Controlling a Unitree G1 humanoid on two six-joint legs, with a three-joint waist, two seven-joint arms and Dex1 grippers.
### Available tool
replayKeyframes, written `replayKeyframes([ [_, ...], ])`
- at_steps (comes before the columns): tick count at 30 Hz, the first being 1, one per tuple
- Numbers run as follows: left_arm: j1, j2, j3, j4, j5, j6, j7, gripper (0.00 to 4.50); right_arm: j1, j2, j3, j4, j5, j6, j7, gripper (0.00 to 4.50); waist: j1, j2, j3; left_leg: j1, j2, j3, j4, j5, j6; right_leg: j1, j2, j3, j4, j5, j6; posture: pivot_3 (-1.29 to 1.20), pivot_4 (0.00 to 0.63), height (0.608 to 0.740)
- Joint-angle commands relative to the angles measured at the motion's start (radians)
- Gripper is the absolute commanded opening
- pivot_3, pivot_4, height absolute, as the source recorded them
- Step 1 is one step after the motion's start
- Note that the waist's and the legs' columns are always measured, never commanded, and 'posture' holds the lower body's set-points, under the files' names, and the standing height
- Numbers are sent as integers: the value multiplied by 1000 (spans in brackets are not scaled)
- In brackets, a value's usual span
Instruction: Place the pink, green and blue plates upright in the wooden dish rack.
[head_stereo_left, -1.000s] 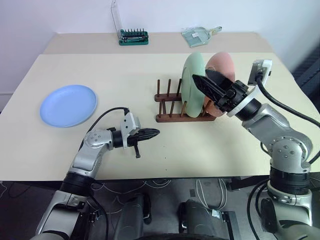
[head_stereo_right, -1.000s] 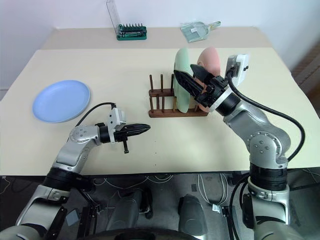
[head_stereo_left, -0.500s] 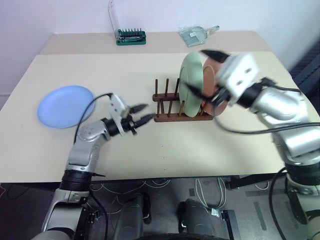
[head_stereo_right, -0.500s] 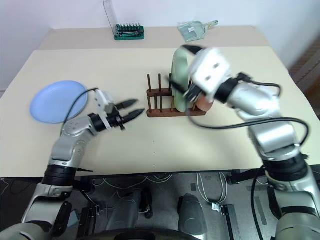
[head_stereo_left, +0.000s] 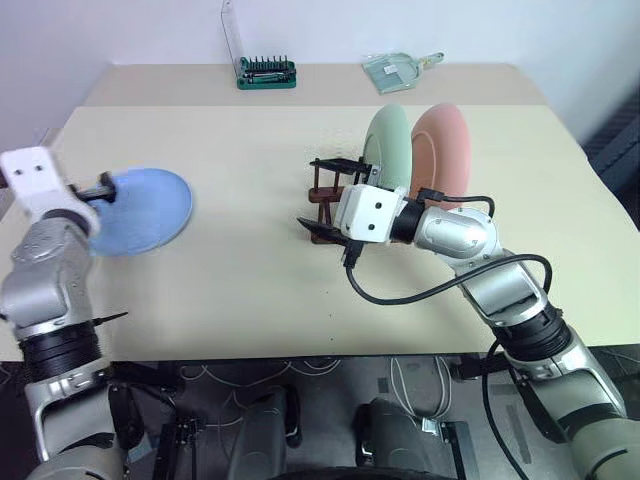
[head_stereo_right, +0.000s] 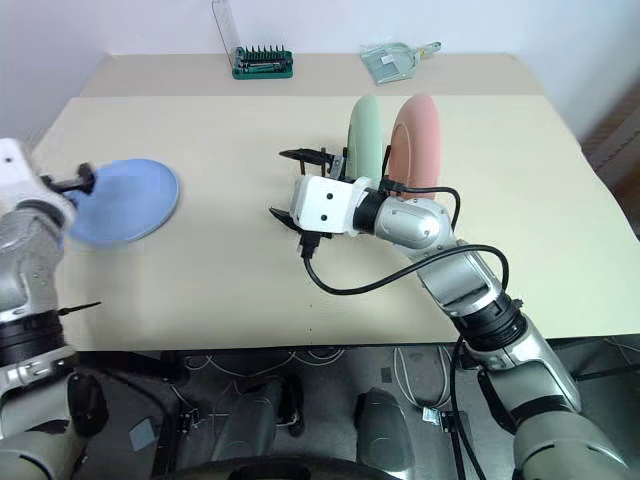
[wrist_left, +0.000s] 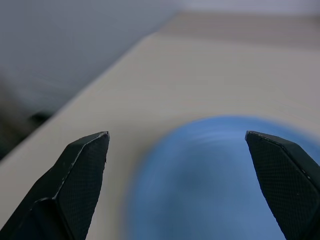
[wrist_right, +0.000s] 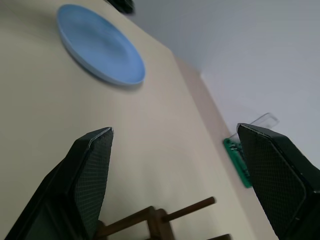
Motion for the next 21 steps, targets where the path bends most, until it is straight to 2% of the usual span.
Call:
replayKeyframes([
  [1, 19, 13, 80, 31, 27, 82, 90, 4481, 4, 25, -34, 13, 4, -33, 12, 4061, 0, 0, 0, 0, 0, 0, 0, 0, 0, 0, 0, 0, 0, 0, 0, 0, 150, 736],
  [7, 16, -18, 114, 76, -43, 178, 50, 4481, 21, 39, -37, 28, -18, -45, 15, 4061, 4, -7, -1, 1, 0, 0, 0, 0, -1, -1, 0, 0, 0, 0, 0, 0, 150, 736],
  [13, 23, -49, 111, 87, -74, 174, 29, 4481, 37, 37, -45, 26, -36, -49, 15, 4061, -1, -8, -1, 1, 0, -1, -1, 0, -3, 0, 0, 0, 1, 0, 0, 0, 150, 736],
  [14, 25, -53, 107, 87, -74, 172, 30, 3972, 40, 37, -46, 24, -39, -49, 14, 4061, -2, -8, -1, 2, 0, -1, -1, 0, -3, 0, 0, 0, 1, 0, 0, 0, 150, 736],
  [15, 22, -58, 107, 90, -75, 170, 33, 3738, 42, 37, -48, 24, -41, -50, 14, 4061, -2, -8, -1, 2, 0, 0, -1, 1, -3, 0, 0, 0, 1, 0, 0, 0, 150, 736],
  [21, 19, -57, 97, 93, -54, 150, 62, 638, 58, 40, -54, 25, -56, -58, 17, 4061, -1, -8, -1, 2, 0, 0, -2, 1, -3, 0, 0, 0, 1, 0, 0, 0, 150, 736],
])
